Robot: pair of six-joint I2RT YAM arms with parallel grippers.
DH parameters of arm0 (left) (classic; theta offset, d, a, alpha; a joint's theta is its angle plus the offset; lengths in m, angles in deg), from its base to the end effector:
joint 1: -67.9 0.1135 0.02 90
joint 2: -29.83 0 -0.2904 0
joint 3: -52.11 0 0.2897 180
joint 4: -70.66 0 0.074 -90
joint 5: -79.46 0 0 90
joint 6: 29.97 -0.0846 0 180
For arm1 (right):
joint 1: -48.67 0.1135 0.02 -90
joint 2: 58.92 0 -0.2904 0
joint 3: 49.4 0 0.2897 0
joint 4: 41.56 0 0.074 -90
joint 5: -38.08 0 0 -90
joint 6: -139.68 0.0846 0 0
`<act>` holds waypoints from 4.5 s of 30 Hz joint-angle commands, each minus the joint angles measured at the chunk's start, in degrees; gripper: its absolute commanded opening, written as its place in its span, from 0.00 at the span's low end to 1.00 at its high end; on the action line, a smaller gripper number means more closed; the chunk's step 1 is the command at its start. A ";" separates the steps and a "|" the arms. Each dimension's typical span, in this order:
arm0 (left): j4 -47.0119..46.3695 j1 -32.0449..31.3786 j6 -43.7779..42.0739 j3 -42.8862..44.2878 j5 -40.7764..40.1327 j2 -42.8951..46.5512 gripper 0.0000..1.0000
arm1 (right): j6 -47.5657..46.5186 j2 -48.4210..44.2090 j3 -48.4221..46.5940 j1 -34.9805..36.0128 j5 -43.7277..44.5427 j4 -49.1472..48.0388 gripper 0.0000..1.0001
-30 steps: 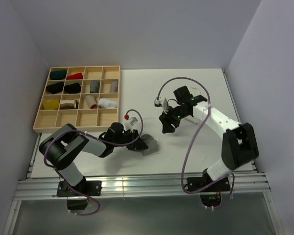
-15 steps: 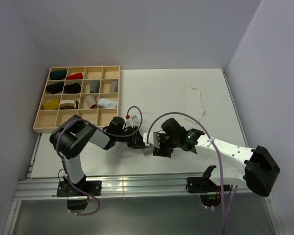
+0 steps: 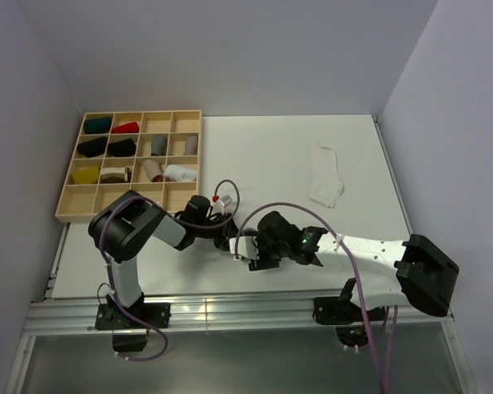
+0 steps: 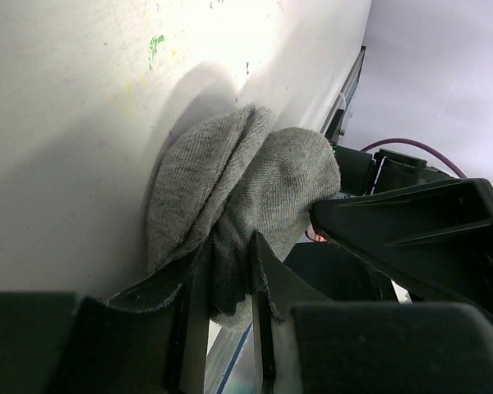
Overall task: Roll the socks
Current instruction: Roll the sock at the center of the board.
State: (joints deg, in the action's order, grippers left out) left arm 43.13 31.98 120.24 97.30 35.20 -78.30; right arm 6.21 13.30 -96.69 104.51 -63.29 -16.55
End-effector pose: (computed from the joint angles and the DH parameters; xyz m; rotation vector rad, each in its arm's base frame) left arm 0.2484 -0.2547 0.0544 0.0061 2.5907 -1.6854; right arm 0.1519 0.2535 0.1478 -1.9222 1.5162 0.3382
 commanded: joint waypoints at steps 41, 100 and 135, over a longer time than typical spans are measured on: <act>20.33 7.43 -6.34 -3.16 -31.49 33.67 0.39 | -0.83 16.36 -17.12 -1.95 -10.68 26.92 0.25; 10.75 -18.48 -38.06 -1.24 -32.72 20.34 0.48 | -4.18 56.01 -51.85 -18.92 -21.41 53.56 0.26; 9.17 -18.22 -26.19 -6.16 -33.35 14.36 0.00 | 7.78 28.70 -37.27 -32.01 -27.30 38.27 0.60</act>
State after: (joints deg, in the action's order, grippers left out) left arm 47.96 13.77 92.61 93.23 1.60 -61.39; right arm 13.93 48.01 -135.11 74.26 -90.99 25.43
